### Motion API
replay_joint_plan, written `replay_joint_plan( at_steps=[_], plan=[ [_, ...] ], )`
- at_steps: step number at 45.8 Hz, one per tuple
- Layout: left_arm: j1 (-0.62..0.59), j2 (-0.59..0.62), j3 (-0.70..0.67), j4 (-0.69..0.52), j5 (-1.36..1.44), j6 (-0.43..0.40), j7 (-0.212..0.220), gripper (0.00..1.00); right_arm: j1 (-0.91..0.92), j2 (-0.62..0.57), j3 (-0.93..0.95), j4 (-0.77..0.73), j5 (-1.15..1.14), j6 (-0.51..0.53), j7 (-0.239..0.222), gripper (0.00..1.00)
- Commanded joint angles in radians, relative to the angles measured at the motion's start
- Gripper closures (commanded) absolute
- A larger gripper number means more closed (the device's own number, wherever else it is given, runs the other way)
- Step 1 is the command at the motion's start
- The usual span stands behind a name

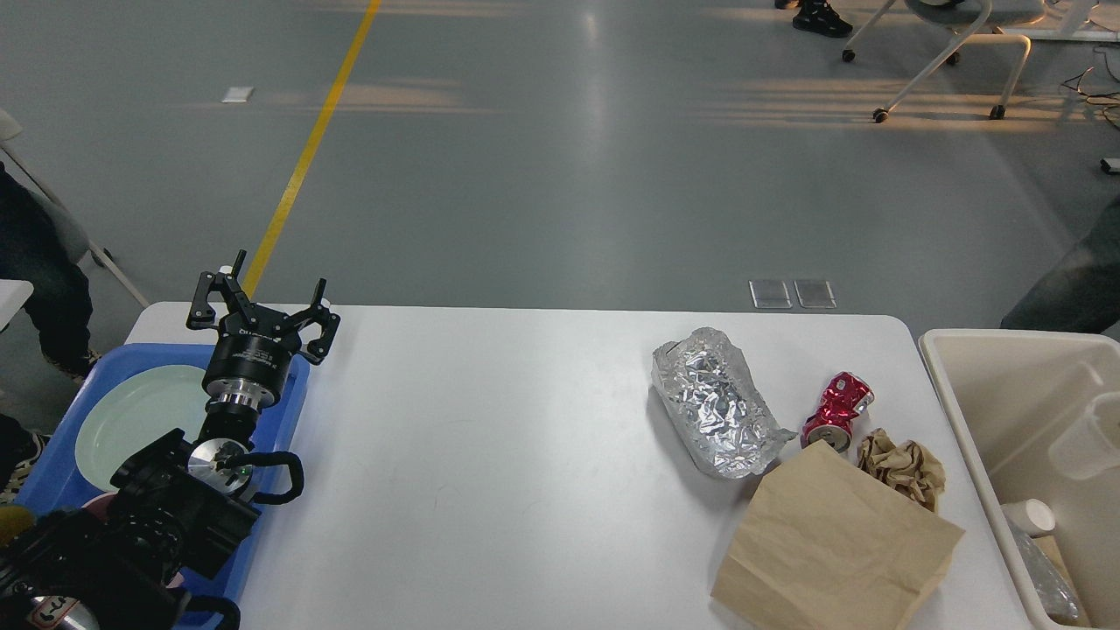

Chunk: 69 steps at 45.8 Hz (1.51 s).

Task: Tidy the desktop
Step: 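Lift the paper cup and drop it into the white bin, then reach the right gripper to the foil wrapper and grasp it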

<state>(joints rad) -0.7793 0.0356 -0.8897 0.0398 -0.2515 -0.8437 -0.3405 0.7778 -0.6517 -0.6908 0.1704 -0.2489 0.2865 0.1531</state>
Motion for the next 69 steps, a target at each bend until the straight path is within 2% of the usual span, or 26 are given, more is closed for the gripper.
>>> replay_joint_plan(
  at_steps=[1,12,19,25,31,42,53,60,63,69],
  plan=[
    [0.0,0.0,0.0,0.0,0.0,0.0,0.0,0.04,-0.061,0.03,-0.003,-0.012,-0.001,-0.052,0.003,0.0],
    [0.0,0.0,0.0,0.0,0.0,0.0,0.0,0.04,-0.049,0.053,-0.009,0.003,-0.004,-0.058,0.003,0.0],
    [0.0,0.0,0.0,0.0,0.0,0.0,0.0,0.04,0.04,0.069,-0.036,0.006,-0.02,-0.037,0.0,0.0],
    [0.0,0.0,0.0,0.0,0.0,0.0,0.0,0.04,0.178,0.081,-0.157,0.009,-0.021,0.086,-0.003,0.0],
    [0.0,0.0,0.0,0.0,0.0,0.0,0.0,0.04,0.339,0.144,-0.312,0.046,-0.02,0.216,-0.004,0.0],
    [0.0,0.0,0.0,0.0,0.0,0.0,0.0,0.04,0.757,0.175,-0.441,0.38,-0.02,0.407,-0.003,0.0],
    [0.0,0.001,0.0,0.0,0.0,0.0,0.0,0.04,1.038,0.262,-0.443,0.633,-0.018,0.569,-0.003,0.0],
    [0.0,0.0,0.0,0.0,0.0,0.0,0.0,0.04,1.126,0.337,-0.435,0.696,-0.018,0.56,-0.003,0.0],
    [0.0,0.001,0.0,0.0,0.0,0.0,0.0,0.04,1.053,0.377,-0.429,0.673,-0.018,0.514,-0.004,0.0],
    [0.0,0.0,0.0,0.0,0.0,0.0,0.0,0.04,0.845,0.506,-0.426,0.62,-0.018,0.35,-0.006,0.0]
  ],
)
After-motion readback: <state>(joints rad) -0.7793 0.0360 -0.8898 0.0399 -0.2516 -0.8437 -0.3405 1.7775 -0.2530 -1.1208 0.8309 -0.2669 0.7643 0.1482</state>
